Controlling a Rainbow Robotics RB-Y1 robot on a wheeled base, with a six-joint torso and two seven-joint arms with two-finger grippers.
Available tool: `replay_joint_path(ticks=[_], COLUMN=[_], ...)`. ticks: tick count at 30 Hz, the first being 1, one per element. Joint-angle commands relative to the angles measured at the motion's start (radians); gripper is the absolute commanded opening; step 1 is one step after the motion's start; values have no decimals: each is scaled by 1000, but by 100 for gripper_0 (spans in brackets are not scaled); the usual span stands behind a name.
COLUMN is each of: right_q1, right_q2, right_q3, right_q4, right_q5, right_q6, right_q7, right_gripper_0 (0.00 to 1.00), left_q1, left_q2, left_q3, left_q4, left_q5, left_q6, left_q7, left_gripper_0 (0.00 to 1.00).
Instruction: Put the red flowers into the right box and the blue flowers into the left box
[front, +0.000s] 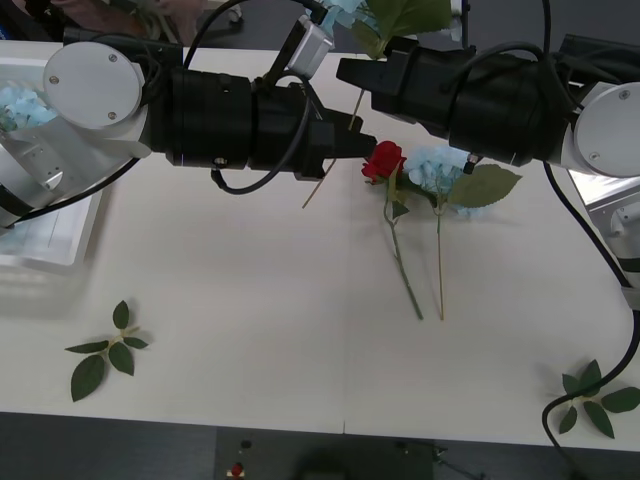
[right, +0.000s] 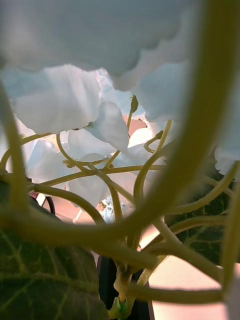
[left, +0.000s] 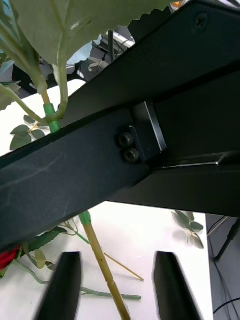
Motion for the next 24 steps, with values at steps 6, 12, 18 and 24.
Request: replay_joint_path(ticks=[6, 12, 18, 24], right_q1=[-38, -38, -41, -52], right_q2=[5, 7, 0, -12], right_q3=[-12, -12, -10, -10], right_q4=[-18, -18, -18, -18], right_q5=[6, 1, 17, 40], right_q6=[-1, -1, -1, 22], right_q7=[39, 39, 48, 71], right_gripper_0=[0, 0, 62, 82], left_q1=[-18, -18, -18, -18], left_q2=[13, 35, 159, 343], left_q3=[20, 20, 22, 22], left_q4=[-10, -10, -4, 68], left_q5=[-9, -6, 45, 54], left_q6=[3, 3, 34, 142], left_q7=[11, 12, 14, 12], left_gripper_0=[0, 0, 0, 0])
